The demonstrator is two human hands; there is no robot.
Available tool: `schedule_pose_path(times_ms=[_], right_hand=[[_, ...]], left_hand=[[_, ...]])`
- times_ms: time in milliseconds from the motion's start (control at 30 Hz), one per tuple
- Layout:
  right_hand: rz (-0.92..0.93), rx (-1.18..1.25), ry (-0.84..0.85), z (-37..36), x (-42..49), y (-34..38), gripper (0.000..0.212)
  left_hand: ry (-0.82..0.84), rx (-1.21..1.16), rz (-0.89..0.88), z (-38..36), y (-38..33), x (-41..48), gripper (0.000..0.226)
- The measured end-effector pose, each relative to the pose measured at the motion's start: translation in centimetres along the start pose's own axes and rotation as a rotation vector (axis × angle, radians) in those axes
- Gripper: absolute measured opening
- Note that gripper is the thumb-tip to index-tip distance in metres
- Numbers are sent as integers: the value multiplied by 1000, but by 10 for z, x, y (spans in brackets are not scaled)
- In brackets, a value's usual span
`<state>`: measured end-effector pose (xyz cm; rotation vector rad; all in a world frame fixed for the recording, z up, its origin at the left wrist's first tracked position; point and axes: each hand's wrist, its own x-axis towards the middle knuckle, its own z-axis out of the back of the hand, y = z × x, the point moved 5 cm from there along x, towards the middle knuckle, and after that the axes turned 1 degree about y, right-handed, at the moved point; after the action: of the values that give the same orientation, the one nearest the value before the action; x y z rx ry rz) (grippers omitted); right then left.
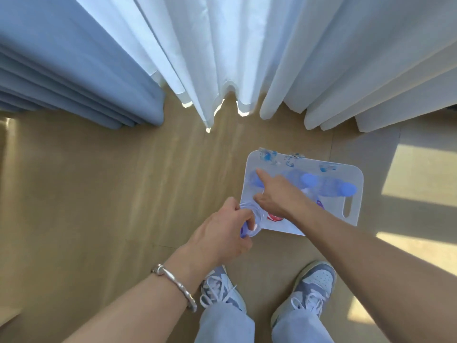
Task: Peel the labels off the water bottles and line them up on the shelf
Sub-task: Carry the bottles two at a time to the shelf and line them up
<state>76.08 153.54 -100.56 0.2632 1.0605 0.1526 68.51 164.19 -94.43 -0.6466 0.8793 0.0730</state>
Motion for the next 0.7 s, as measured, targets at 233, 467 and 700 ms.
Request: schedule_pose_path(times_ms=[233, 467, 700], right_hand=[[-29, -65, -110, -13, 24, -5, 35], [-24, -79, -216, -1, -10, -11, 23], [28, -152, -188, 72, -84, 10, 27]], left_hand=[[-23, -23, -18, 2, 9, 7, 11], [-51, -13, -15, 24, -7, 1, 12], [-47, 144, -28, 98, -61, -42, 14]])
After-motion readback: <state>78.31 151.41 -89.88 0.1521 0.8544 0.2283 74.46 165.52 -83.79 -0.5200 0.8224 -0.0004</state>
